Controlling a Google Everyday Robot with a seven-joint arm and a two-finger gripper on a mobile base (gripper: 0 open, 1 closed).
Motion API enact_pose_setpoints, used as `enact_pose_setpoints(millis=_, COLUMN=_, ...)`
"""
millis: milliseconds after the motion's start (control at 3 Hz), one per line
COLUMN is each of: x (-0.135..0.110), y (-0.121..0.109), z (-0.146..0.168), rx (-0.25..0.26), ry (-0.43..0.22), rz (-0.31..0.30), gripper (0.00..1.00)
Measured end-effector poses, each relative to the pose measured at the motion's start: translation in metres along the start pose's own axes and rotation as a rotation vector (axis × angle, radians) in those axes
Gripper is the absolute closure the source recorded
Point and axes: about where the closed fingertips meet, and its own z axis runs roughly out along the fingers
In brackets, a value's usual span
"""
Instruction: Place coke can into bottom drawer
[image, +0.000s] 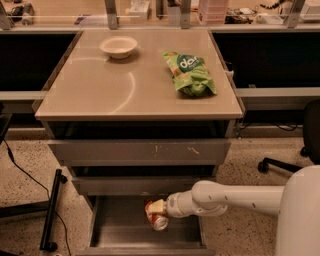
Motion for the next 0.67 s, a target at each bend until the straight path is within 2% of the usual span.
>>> enact_pose_setpoints(millis=333, x=-0.0019, y=-0.0158, z=0.0256, rx=-0.042, ry=0.022, rz=0.001, gripper=1.0)
enact_pose_setpoints(millis=667, x=-0.0032, y=-0.0181, z=0.0291, rx=-0.047, ry=0.021, rz=0.007, gripper=1.0)
